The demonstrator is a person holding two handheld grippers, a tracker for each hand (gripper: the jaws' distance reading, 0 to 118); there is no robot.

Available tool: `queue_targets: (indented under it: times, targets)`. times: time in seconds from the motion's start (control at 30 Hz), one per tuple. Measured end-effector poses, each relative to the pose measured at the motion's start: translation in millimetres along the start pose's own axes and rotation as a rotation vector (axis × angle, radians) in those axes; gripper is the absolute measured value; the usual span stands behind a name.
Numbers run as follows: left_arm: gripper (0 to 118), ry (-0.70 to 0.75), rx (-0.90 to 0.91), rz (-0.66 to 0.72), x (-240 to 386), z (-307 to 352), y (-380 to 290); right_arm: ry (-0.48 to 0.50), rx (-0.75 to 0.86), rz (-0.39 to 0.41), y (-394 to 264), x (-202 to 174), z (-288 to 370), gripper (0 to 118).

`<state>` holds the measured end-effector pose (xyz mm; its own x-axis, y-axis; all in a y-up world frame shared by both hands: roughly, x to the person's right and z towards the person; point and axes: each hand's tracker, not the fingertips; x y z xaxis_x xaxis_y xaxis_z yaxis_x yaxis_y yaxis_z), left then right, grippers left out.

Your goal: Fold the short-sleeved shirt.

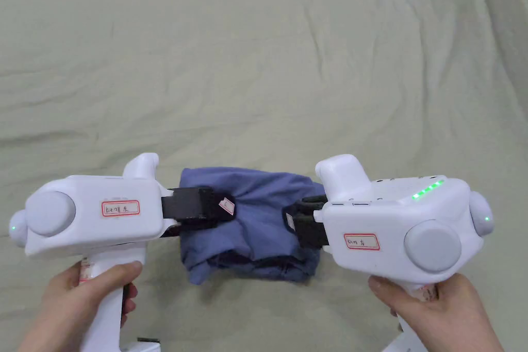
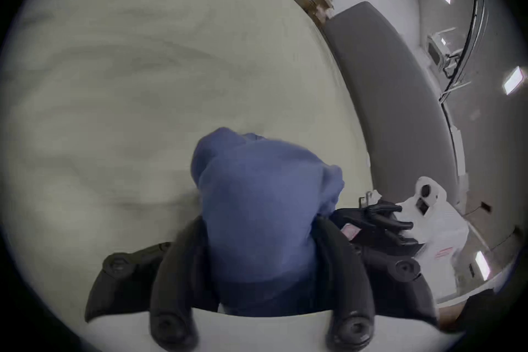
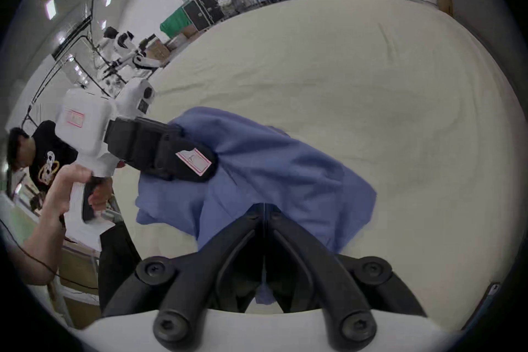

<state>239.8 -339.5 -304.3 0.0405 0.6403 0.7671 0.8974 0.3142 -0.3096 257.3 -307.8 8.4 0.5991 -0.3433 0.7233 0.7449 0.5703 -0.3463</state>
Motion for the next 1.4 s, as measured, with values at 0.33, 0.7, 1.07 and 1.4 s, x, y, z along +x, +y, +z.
queue_targets:
  times: [0.33,0.7,1.07,1.4]
  targets:
    - [45,0.434,0.010,-0.055,-99.5,164.0,26.6,0.090,0.049,0.084,30.7,-73.9,-0.2,4]
    - [48,0.876,-0.005,0.046,-219.9,255.0,52.6,0.119,0.010,0.169,43.7,-121.1,-22.0,4]
    - [106,1.020,0.396,-0.080,-138.8,330.4,13.6,0.082,0.068,0.172,38.9,-100.2,27.1,4]
    - [0,0.834,0.773,-0.344,80.9,316.6,-22.0,-0.156,0.376,0.170,35.8,-62.8,179.5,4]
